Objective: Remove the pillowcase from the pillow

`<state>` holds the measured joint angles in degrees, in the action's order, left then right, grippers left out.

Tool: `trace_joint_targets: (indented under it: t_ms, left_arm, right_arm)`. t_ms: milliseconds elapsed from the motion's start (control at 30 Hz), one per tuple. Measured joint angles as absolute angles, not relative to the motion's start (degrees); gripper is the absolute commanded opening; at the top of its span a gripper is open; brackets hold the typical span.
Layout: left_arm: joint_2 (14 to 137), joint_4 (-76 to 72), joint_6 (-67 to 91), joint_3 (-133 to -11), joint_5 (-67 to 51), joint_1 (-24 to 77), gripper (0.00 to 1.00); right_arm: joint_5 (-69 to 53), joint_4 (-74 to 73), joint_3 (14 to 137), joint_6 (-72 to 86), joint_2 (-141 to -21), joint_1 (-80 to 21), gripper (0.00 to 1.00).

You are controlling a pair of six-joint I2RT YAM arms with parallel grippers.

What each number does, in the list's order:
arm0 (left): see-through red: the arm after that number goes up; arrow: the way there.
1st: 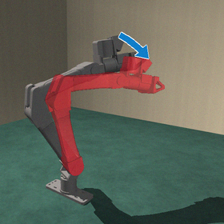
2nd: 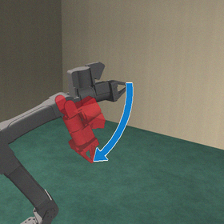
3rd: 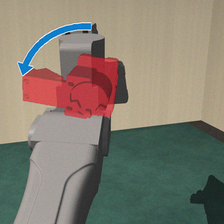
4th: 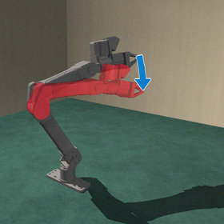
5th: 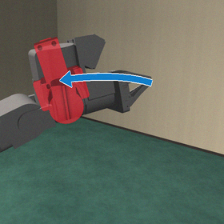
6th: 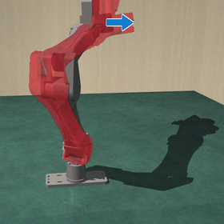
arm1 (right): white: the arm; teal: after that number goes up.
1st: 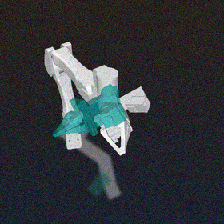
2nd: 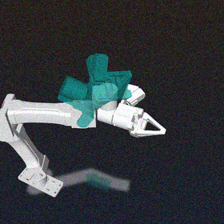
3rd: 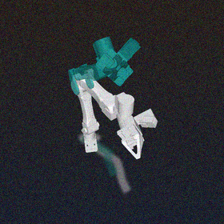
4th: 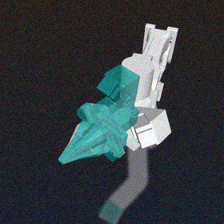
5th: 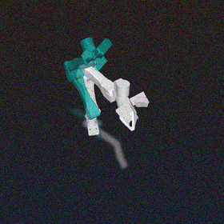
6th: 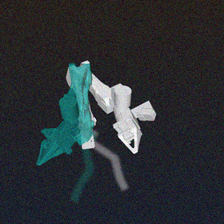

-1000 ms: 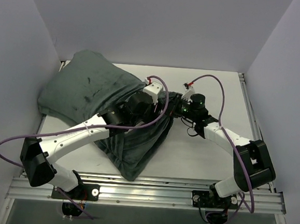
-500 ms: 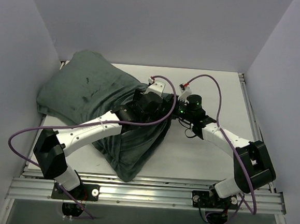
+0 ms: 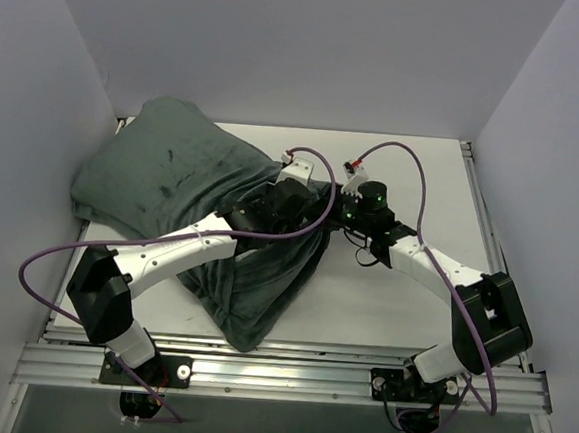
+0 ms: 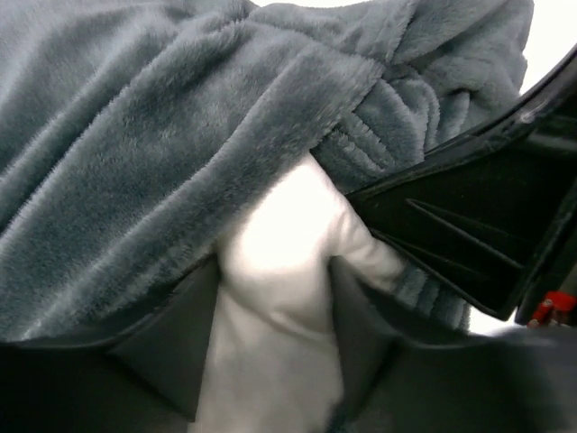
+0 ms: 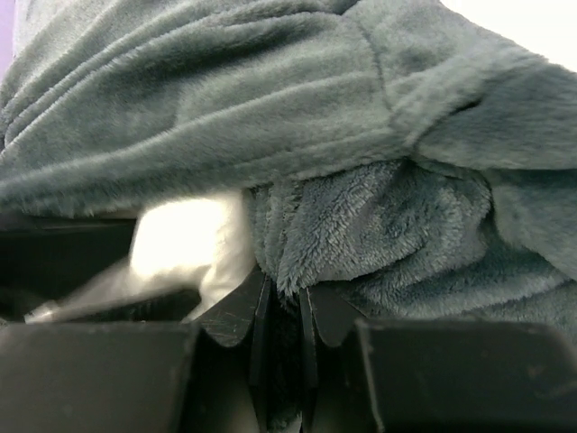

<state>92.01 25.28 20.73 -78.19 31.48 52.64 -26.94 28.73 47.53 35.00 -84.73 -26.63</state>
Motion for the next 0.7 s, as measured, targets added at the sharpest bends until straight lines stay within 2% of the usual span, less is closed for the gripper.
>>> trace_joint_targets:
  t_ms: [33,67,133,333,500,700]
  left_arm:
    - [92.0,25.1,20.9,-77.9,31.2,52.5,0.38]
    - [92.0,24.7,21.2,-77.4,30.9,52.3,0.18]
    - [92.0,23.8,21.5,-76.5,30.5,52.2,0.03]
    - [91.3,21.7,22.0,-74.8,28.7,51.1,0.02]
    - [88.3,20.6,22.0,-72.9,25.9,49.9,0.02]
    - [83.6,19.4,21.8,-70.2,20.9,48.0,0.02]
  right_arm:
    - [-26.7,28.4,47.7,34.8,-84.7,-26.8,0.00]
    - [-26.4,28.3,48.0,34.5,-84.7,-27.0,0.00]
    - [-25.9,27.9,48.3,34.2,-84.7,-27.4,0.00]
    - [-22.8,23.7,49.8,32.6,-84.2,-28.1,0.05]
    - [-16.9,17.8,51.8,30.7,-82.3,-29.1,0.06]
    - [-17.6,15.0,51.9,31.1,-79.3,-27.6,0.04]
